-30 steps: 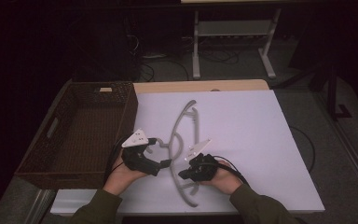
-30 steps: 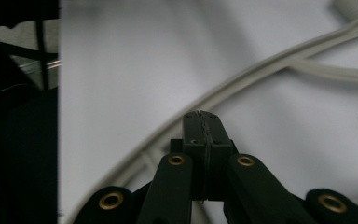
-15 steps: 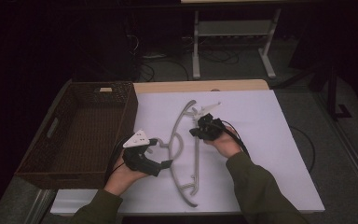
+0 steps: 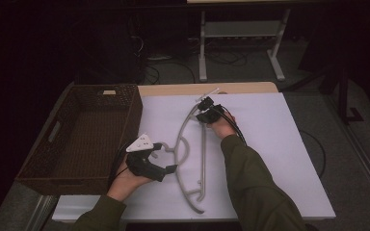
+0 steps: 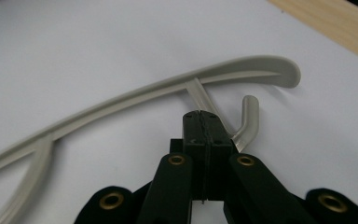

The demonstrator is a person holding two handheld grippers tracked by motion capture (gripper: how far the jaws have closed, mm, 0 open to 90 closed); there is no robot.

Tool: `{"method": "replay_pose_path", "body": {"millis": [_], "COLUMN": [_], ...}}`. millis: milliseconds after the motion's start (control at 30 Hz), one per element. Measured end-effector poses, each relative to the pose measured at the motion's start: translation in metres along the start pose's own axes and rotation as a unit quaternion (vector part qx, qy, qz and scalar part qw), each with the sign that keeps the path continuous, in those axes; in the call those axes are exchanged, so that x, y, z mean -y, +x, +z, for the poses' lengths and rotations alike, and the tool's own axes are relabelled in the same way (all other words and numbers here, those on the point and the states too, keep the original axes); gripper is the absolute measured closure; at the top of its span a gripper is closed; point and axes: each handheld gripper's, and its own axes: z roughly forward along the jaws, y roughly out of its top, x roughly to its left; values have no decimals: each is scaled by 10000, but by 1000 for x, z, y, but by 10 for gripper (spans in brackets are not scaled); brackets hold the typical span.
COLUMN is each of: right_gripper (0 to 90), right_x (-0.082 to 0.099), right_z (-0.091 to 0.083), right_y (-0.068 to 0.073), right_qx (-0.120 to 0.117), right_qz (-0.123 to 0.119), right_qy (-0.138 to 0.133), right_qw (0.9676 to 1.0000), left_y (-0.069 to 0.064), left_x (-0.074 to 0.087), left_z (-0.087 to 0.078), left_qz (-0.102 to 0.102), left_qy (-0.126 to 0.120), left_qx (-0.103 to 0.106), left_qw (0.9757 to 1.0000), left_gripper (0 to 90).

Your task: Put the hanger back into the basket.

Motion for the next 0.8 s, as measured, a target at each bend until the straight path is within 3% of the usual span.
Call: {"method": "replay_pose_path", "body": {"millis": [100,400,800], "right_gripper": [895,896,896], "right_x": [0,3,31], "right_z": [4,10,-15], "right_y": [-1,-1,-22], "right_qx": [-5,168,385], "right_qz": [4,-34,255], "right_qy": [-34,210,214], "right_qw": [10000,9996,9987], "left_y": [0,-1,-1], "left_x": [0,0,1], "left_z": [0,0,2], "left_qz": [-2,16,34], "left_qy": [4,19,89], "left_qx": [1,3,-3], "left_qw": [10000,10000,10000], "left_gripper": [0,0,0]}}
